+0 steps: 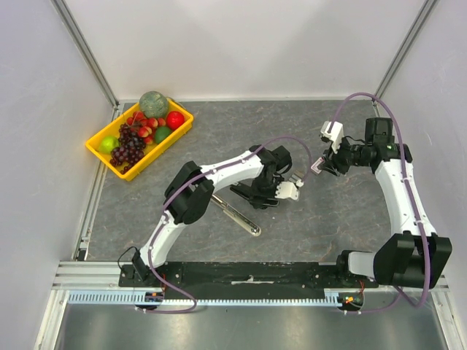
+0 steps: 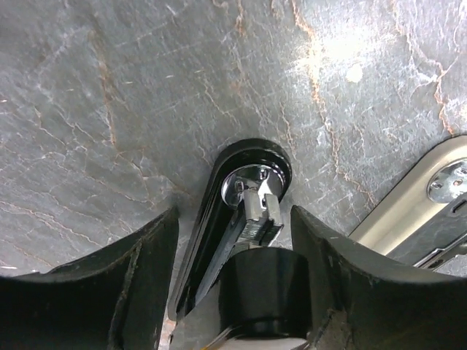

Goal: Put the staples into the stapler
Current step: Close the stapler at the center of the board, then adjust the stapler at the center of the board.

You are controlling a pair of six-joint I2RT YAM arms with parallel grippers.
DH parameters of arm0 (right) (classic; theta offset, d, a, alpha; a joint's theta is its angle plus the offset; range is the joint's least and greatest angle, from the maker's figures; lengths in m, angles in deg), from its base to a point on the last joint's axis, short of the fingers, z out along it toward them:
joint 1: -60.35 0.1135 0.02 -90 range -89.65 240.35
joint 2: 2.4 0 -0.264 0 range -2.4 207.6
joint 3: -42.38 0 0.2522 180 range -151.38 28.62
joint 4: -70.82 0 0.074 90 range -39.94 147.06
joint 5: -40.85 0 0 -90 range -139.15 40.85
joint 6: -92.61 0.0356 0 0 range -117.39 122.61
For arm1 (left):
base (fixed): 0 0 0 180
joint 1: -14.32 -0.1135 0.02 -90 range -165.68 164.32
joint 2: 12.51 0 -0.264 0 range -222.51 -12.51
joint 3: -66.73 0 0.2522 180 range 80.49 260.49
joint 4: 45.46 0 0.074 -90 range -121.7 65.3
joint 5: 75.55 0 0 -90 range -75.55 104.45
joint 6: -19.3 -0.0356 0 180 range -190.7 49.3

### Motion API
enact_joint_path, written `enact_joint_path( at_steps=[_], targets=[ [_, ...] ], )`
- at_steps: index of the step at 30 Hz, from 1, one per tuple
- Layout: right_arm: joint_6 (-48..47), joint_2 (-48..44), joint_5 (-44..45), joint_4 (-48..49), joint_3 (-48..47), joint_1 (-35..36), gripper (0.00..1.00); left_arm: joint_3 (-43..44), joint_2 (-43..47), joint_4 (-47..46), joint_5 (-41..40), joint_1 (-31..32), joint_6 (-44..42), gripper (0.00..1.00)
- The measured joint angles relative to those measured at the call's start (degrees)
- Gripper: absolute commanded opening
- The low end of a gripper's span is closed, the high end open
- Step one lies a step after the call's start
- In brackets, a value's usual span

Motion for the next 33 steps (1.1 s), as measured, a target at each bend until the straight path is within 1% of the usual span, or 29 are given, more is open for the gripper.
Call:
enact_joint_path(
  at_steps=[10, 15, 20, 23, 25, 26, 27, 31, 33],
  targets=[
    [0.0, -0.9, -1.6, 0.0, 0.0, -2.8, 0.46, 0.3, 0.8, -1.4, 9.8, -6.4, 0.1, 0.7],
    [0.1, -0.9, -1.8, 0.0, 0.0, -3.6, 0.46, 0.3, 4.7, -1.7, 14.8, -9.6, -0.5, 0.69],
    [0.3, -0.9, -1.8, 0.0, 0.0, -3.8, 0.46, -0.9, 10.5, -2.8, 19.4, -11.2, -1.4, 0.61],
    [0.5, -0.9, -1.8, 0.0, 0.0, -3.8, 0.46, -1.2, 11.7, -3.1, 21.6, -11.4, -1.8, 0.63],
    [0.5, -0.9, -1.9, 0.0, 0.0, -3.8, 0.46, -1.7, 11.7, -3.1, 22.7, -11.4, -2.0, 0.61],
    [0.5, -0.9, -2.0, 0.0, 0.0, -3.8, 0.46, -2.4, 11.7, -3.0, 23.1, -11.4, -2.3, 0.55],
    [0.5, -0.9, -2.0, 0.0, 0.0, -3.9, 0.45, -2.9, 11.7, -3.0, 23.5, -11.4, -2.4, 0.53],
    [0.5, -0.9, -2.0, 0.0, 0.0, -4.3, 0.45, -3.9, 11.5, -2.7, 24.2, -11.4, -3.0, 0.5],
    [0.5, -0.9, -2.0, -0.1, 0.0, -4.3, 0.45, -4.0, 11.4, -2.7, 24.2, -11.3, -3.1, 0.43]
  ],
)
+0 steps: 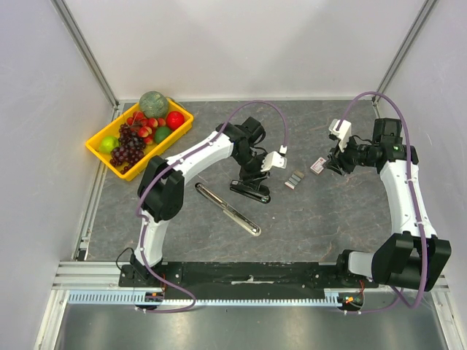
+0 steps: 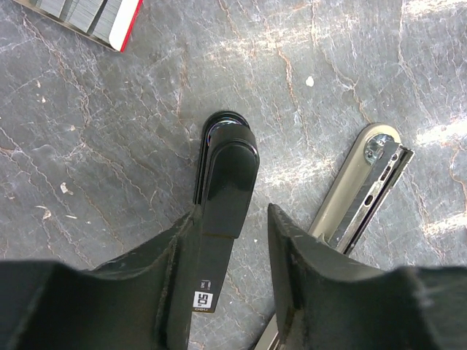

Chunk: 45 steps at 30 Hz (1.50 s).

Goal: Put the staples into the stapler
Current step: Adjust the stapler at the center of the board.

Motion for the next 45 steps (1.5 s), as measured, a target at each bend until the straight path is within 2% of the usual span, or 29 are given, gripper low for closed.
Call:
enact_joint_path(
  at_steps=[3, 7, 14, 22, 24, 25, 27, 29, 30, 31, 32, 37, 40, 42, 45],
  targets=[
    [0.0, 0.0, 0.0, 0.0, 0.0, 0.0, 0.45, 0.0, -0.4, -0.1, 0.0, 0.0, -0.2, 0.41],
    [0.0, 0.0, -0.2, 0.0, 0.0, -0.2, 0.45, -0.9, -1.0, -0.3, 0.1, 0.2, -0.7, 0.54],
    [0.0, 0.1, -0.8, 0.0, 0.0, -0.3, 0.45, -1.7, -1.0, -0.3, 0.4, 0.6, -1.7, 0.67],
    [-0.7, 1.7, -2.8, -0.3, 0.0, -0.3, 0.45, -2.8, -1.1, -0.1, 1.4, 1.0, -2.4, 0.68],
    [-0.6, 1.6, -3.1, -0.3, 0.0, -0.3, 0.45, -2.8, -1.1, -0.2, 1.4, 1.0, -2.4, 0.63],
    [-0.4, 1.5, -3.2, -0.2, 0.0, -0.2, 0.45, -2.8, -1.2, -0.2, 1.4, 1.1, -2.4, 0.55],
    [0.6, 0.7, -3.2, 0.4, 0.0, -0.3, 0.46, -2.8, -1.7, -0.6, 1.5, 1.2, -2.4, 0.48],
    [2.1, -1.2, -3.0, 1.9, 0.2, -0.3, 0.52, -2.8, -2.5, -0.5, 1.6, 1.3, -2.4, 0.41],
    [3.2, -2.7, -2.7, 3.0, 0.4, -0.3, 0.57, -2.8, -2.9, -0.6, 1.7, 1.3, -2.5, 0.39],
    [4.4, -4.5, -2.3, 4.1, 0.7, -0.3, 0.83, -2.8, -3.2, -0.8, 1.9, 1.3, -2.6, 0.36],
    [5.7, -6.5, -2.0, 5.3, 0.9, -0.3, 0.98, -2.7, -3.3, -0.8, 2.0, 1.3, -2.6, 0.33],
    [9.2, -12.5, -1.6, 10.8, 2.3, -0.3, 0.98, -2.7, -3.4, -0.8, 2.2, 1.3, -2.6, 0.07],
    [11.5, -11.5, -2.7, 13.5, 5.4, -0.3, 0.98, -2.5, -3.5, -0.7, 2.2, 1.3, -2.5, 0.02],
    [12.0, -8.0, -4.8, 13.5, 6.3, -0.3, 0.98, -2.4, -3.5, -0.7, 2.2, 1.3, -2.3, 0.02],
    [8.8, 0.0, -6.3, 10.4, 6.3, 1.0, 0.92, -2.3, -3.5, -1.1, 2.2, 1.3, -1.2, 0.02]
  ],
)
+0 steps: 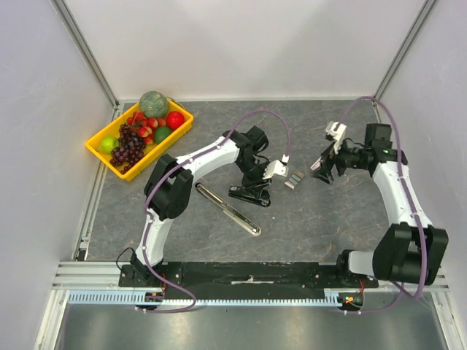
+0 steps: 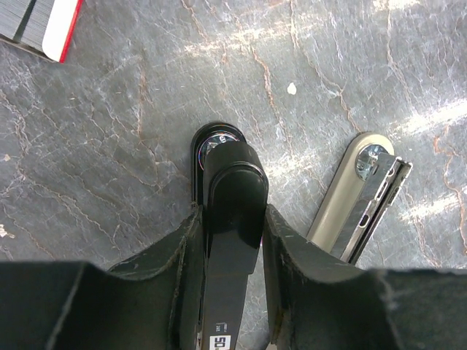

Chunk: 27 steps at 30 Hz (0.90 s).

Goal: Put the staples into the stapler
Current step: Adjust the stapler at the center of the board.

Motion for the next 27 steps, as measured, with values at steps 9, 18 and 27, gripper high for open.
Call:
enact_joint_path(
  at_steps=[9, 18, 27],
  targets=[
    [-9.1, -5.2, 3.2, 5.7, 11.9, 12.3, 0.82, -0.4, 0.0, -5.8, 0.6, -0.9, 5.2, 0.02],
    [-7.4, 7.4, 5.9, 17.1, 12.2, 21.3, 0.8, -6.5, 2.6, -16.6, 2.3, -3.0, 12.1, 0.02],
    [-3.1, 15.5, 7.4, 27.1, 10.2, 25.2, 0.79, -9.1, 3.2, -21.7, 4.3, -5.6, 15.2, 0.02]
  ],
)
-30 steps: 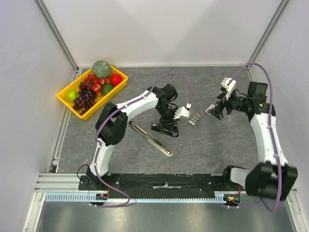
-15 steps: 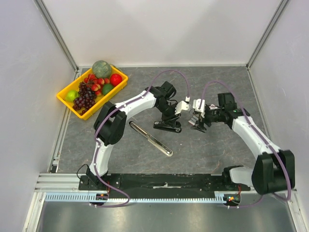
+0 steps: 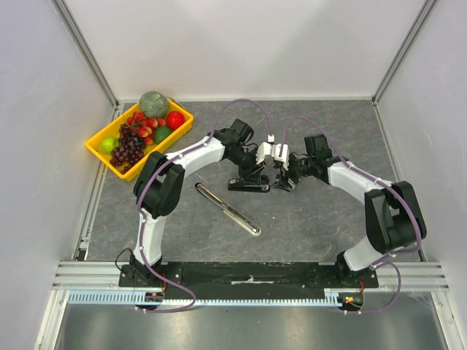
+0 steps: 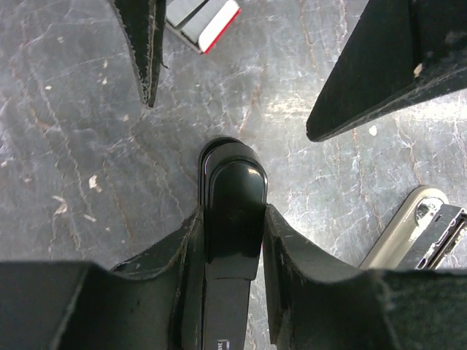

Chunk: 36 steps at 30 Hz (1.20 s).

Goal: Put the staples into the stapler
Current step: Adjust the stapler at the center of the board.

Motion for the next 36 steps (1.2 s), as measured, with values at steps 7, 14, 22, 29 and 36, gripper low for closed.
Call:
enact_joint_path(
  at_steps=[7, 14, 22, 29, 36],
  targets=[
    [0.8, 5.5, -0.2, 1.6, -5.0, 1.7, 0.77, -1.7, 0.7, -2.1, 1.0, -2.6, 1.8, 0.02],
    [1.1, 6.9, -0.2, 0.5, -7.1, 2.8, 0.77, -2.6, 1.4, -2.6, 0.8, -2.8, 2.3, 0.33],
    [0.7, 6.6, 0.8, -2.6, -7.5, 2.8, 0.77, -2.2, 1.3, 1.1, -0.9, -2.1, 1.1, 0.88],
    [-0.7, 5.7, 1.2, -6.3, -7.4, 2.4, 0.77, -2.1, 1.1, 1.9, -2.4, -0.5, 0.5, 0.65],
    [-1.0, 5.6, 2.2, -7.4, -7.1, 1.5, 0.77, 0.7, -1.1, 2.8, -2.9, -0.2, -0.6, 0.02]
  ],
)
